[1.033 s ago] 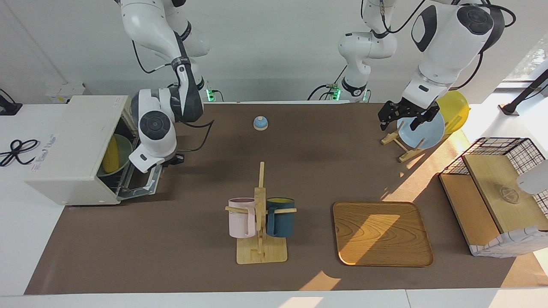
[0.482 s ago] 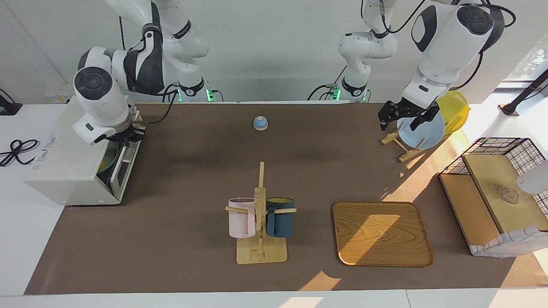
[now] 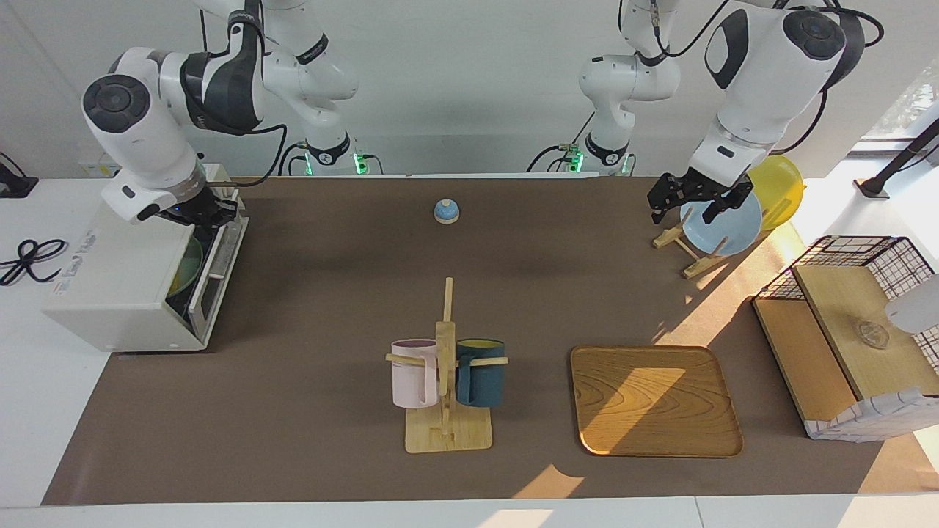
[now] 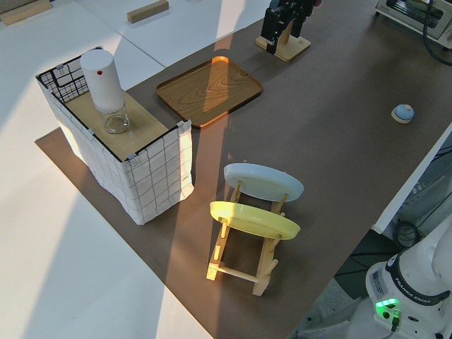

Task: Put corn in oven
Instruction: 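Push the oven door shut with the right gripper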

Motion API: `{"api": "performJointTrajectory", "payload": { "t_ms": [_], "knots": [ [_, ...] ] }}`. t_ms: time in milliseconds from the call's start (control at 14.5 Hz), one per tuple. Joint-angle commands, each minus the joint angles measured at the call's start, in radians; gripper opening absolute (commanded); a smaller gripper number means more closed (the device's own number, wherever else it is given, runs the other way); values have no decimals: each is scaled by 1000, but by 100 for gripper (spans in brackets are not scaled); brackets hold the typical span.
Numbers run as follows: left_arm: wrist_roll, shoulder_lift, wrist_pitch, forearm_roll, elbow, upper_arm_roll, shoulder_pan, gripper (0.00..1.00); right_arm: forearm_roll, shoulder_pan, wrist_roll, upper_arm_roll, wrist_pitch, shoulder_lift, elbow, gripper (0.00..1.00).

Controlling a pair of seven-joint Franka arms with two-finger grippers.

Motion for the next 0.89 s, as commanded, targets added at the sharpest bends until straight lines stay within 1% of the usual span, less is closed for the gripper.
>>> {"api": "performJointTrajectory", "payload": {
  "t_ms": [0, 275, 344, 688, 826],
  "knots": [
    [4, -11, -1, -17, 1, -1, 7, 100, 65, 2, 31, 6, 154, -30, -117, 0],
    [4, -11, -1, -17, 1, -1, 7, 100, 63, -13, 31, 4, 259, -38, -221, 0],
    [4, -11, -1, -17, 2, -1, 7, 100, 51, -15, 31, 4, 260, -38, -228, 0],
    [5, -11, 0, -17, 2, -1, 7, 100, -61, -15, 19, 4, 210, -37, -208, 2],
    [4, -11, -1, -17, 2, -1, 7, 100, -72, -18, -12, 4, 175, -34, -186, 6]
  ]
}}
